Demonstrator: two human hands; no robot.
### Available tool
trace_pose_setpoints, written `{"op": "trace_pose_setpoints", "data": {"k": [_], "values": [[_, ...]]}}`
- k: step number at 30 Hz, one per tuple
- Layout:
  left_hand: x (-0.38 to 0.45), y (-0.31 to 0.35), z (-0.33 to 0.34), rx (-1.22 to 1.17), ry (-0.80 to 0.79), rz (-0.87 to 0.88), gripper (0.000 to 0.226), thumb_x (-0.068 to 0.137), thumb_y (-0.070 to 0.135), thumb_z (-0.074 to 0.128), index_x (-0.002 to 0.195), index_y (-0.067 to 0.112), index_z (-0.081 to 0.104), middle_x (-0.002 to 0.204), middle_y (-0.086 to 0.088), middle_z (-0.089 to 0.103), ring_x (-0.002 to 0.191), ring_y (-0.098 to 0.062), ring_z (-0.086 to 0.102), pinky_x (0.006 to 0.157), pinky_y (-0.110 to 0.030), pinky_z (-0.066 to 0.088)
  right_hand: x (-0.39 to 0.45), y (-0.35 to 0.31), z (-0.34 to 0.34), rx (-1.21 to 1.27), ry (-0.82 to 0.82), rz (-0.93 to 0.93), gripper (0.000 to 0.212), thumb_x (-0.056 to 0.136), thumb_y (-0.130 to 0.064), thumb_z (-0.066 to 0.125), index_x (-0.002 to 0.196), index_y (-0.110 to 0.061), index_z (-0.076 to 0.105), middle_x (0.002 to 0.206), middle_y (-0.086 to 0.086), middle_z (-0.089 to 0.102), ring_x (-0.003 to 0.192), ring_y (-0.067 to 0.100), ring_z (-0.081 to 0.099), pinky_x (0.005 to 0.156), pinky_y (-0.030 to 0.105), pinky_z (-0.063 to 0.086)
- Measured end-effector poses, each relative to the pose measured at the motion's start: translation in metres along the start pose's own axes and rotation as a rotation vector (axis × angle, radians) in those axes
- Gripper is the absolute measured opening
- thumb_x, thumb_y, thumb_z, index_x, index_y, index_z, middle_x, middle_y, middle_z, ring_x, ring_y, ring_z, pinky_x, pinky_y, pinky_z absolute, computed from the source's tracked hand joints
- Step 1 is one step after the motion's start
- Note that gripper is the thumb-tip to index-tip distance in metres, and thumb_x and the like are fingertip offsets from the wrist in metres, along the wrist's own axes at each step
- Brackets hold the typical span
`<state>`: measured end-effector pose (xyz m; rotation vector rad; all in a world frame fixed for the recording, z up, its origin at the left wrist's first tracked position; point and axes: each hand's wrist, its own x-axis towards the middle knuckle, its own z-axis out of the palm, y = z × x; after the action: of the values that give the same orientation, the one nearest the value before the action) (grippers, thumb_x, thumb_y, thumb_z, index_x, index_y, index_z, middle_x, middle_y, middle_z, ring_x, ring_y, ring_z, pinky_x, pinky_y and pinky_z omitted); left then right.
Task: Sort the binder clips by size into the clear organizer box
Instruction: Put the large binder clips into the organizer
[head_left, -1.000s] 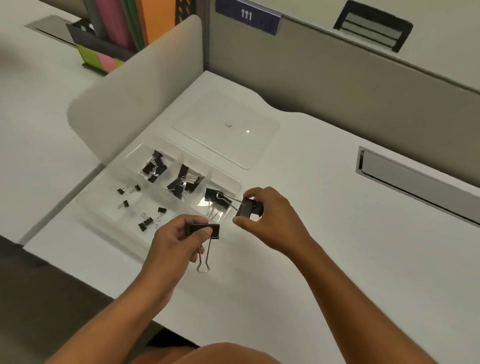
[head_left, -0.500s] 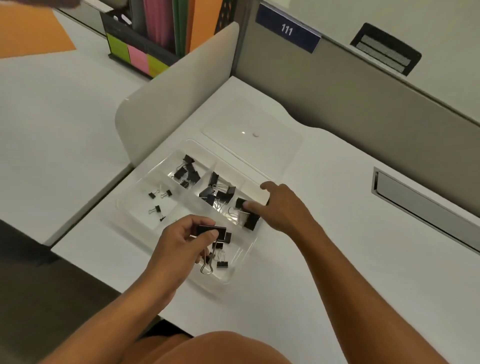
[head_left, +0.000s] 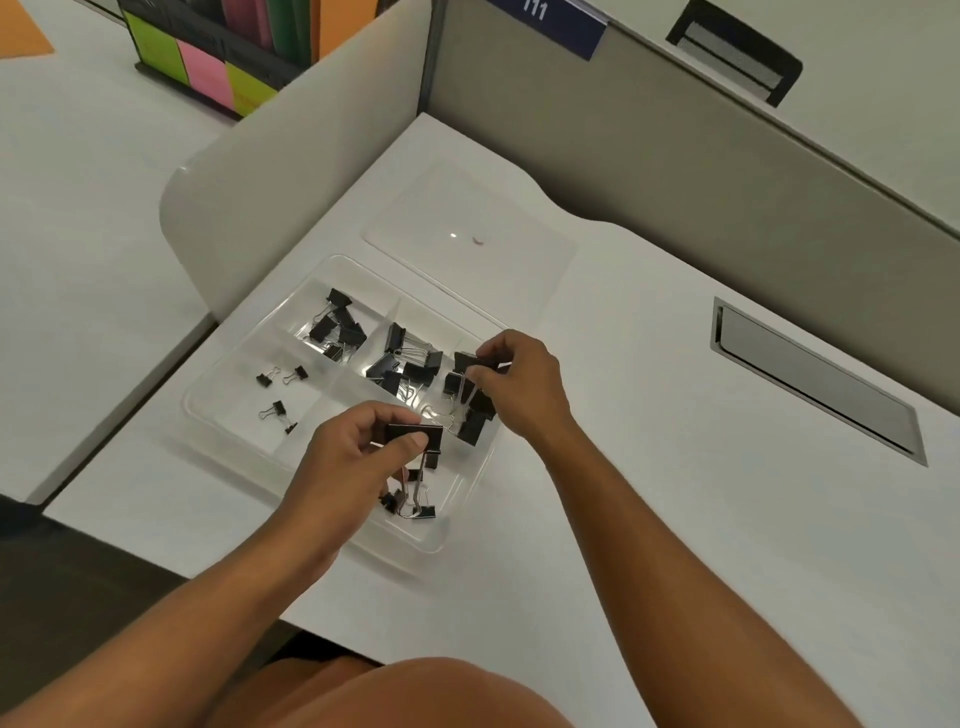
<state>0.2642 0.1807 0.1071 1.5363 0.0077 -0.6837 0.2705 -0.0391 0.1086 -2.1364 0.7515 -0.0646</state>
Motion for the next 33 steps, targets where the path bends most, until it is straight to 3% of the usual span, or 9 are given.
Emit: {"op": "trace_pose_setpoints", "data": {"k": [3, 6, 9, 13, 16, 21, 25, 29, 33], "values": [[0.0, -0.001, 0.001, -0.001, 0.026, 0.014, 0.016, 0.094, 0.012, 0.076, 0.103, 0.025, 0.075, 0.091, 0.007, 0.079, 0.068, -0.007, 0.067, 0.069, -0.033, 0.052, 0.002, 0.006, 0.013, -0.052, 0.001, -0.004, 0.011, 0.092, -0.019, 0.077, 0.099, -0.019, 0.069, 0.094, -0.008, 0.067, 0.08, 0.006, 0.065, 0.066, 0.025, 0.056], [-0.001, -0.003, 0.002, -0.006, 0.042, 0.029, 0.018, 0.093, 0.012, 0.077, 0.105, 0.024, 0.073, 0.094, 0.007, 0.08, 0.07, -0.005, 0.069, 0.068, -0.026, 0.051, -0.004, 0.013, 0.02, -0.172, 0.002, -0.062, 0.019, 0.094, -0.028, 0.076, 0.111, -0.022, 0.072, 0.109, -0.008, 0.065, 0.104, 0.007, 0.056, 0.081, 0.021, 0.043], [0.001, -0.004, 0.001, 0.047, 0.047, 0.054, 0.021, 0.09, 0.016, 0.081, 0.106, 0.028, 0.073, 0.096, 0.009, 0.08, 0.072, -0.002, 0.069, 0.07, -0.024, 0.052, -0.019, 0.014, 0.014, -0.161, 0.165, -0.184, 0.014, 0.098, -0.03, 0.069, 0.112, -0.026, 0.072, 0.118, -0.013, 0.067, 0.112, 0.01, 0.051, 0.092, 0.024, 0.042], [0.017, -0.001, 0.003, 0.196, 0.045, 0.157, 0.019, 0.088, 0.023, 0.084, 0.104, 0.031, 0.077, 0.089, 0.011, 0.078, 0.077, 0.0, 0.069, 0.071, -0.02, 0.053, -0.054, 0.015, 0.002, 0.11, 0.181, -0.083, 0.009, 0.102, -0.027, 0.063, 0.1, -0.03, 0.072, 0.101, -0.015, 0.072, 0.09, 0.003, 0.063, 0.073, 0.01, 0.045], [0.04, 0.008, 0.016, 0.333, 0.048, 0.337, 0.022, 0.088, 0.023, 0.084, 0.108, 0.029, 0.079, 0.101, 0.013, 0.068, 0.087, 0.0, 0.069, 0.072, -0.01, 0.05, -0.076, 0.024, 0.008, 0.196, 0.192, -0.036, 0.016, 0.1, -0.017, 0.063, 0.106, -0.03, 0.071, 0.103, -0.014, 0.072, 0.087, 0.005, 0.064, 0.071, 0.011, 0.046], [0.101, 0.009, 0.046, 0.753, 0.025, 0.61, 0.023, 0.092, 0.036, 0.078, 0.114, 0.03, 0.079, 0.101, 0.012, 0.062, 0.103, -0.017, 0.051, 0.089, -0.039, 0.047, -0.094, 0.03, 0.019, 0.273, 0.22, 0.019, 0.035, 0.099, -0.015, 0.062, 0.124, -0.038, 0.056, 0.107, -0.012, 0.066, 0.087, 0.011, 0.063, 0.069, 0.016, 0.05], [0.128, 0.002, 0.056, 0.905, -0.032, 0.545, 0.022, 0.091, 0.053, 0.074, 0.108, 0.041, 0.078, 0.112, 0.027, 0.062, 0.121, -0.016, 0.04, 0.087, -0.035, 0.021, -0.098, 0.036, 0.022, 0.27, 0.222, 0.05, 0.039, 0.098, -0.016, 0.062, 0.125, -0.043, 0.054, 0.109, -0.013, 0.064, 0.091, 0.011, 0.062, 0.072, 0.019, 0.05], [0.135, -0.006, 0.05, 1.082, -0.1, 0.557, 0.025, 0.086, 0.058, 0.075, 0.104, 0.042, 0.081, 0.138, 0.024, 0.053, 0.135, -0.02, 0.033, 0.095, -0.036, 0.02, -0.101, 0.043, 0.026, 0.292, 0.246, 0.089, 0.04, 0.098, -0.017, 0.062, 0.127, -0.043, 0.051, 0.108, -0.012, 0.064, 0.094, 0.012, 0.062, 0.076, 0.024, 0.052], [0.138, -0.006, 0.043, 1.229, -0.139, 0.626, 0.025, 0.083, 0.056, 0.079, 0.102, 0.041, 0.079, 0.143, 0.017, 0.053, 0.141, -0.026, 0.032, 0.101, -0.045, 0.022, -0.099, 0.048, 0.031, 0.327, 0.277, 0.113, 0.043, 0.099, -0.016, 0.061, 0.13, -0.044, 0.048, 0.108, -0.012, 0.063, 0.096, 0.013, 0.061, 0.077, 0.026, 0.052]]}}
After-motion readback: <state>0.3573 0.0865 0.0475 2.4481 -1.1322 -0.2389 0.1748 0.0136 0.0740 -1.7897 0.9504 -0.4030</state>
